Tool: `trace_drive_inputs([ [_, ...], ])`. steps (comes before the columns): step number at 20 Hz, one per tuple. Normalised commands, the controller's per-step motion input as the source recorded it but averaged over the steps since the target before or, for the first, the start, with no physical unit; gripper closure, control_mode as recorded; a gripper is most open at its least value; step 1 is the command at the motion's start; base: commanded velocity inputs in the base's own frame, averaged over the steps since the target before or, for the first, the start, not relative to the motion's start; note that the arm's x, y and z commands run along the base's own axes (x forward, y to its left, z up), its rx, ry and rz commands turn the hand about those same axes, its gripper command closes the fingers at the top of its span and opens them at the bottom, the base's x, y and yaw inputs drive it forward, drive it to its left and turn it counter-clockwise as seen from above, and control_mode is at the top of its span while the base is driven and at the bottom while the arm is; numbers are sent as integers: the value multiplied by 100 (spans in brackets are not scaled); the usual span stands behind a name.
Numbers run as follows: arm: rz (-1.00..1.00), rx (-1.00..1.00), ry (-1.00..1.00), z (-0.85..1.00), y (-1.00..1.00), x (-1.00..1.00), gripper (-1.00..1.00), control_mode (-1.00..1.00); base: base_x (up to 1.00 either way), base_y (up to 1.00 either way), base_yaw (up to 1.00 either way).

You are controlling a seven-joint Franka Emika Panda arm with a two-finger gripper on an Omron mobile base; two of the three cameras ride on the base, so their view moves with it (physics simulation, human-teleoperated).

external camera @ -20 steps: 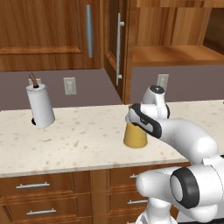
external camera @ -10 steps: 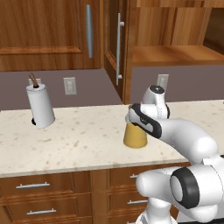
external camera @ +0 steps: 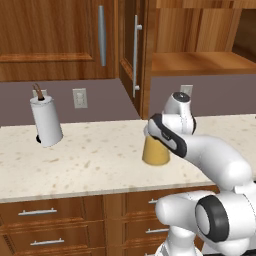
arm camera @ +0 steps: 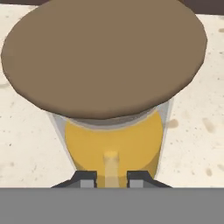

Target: There is a tray on the dining counter. Grab the cup, mug, and pitcher and place them on the tray. The pitcher may be placed next to the tray if it cannot fit the tray.

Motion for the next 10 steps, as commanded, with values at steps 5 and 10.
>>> trace_drive_inputs([
  [5, 0, 0, -3, 28, 0, -20, 100, -100, 0, 0, 0],
  [10, 0, 0, -4, 9, -12, -39, 100, -100, 0, 0, 0],
])
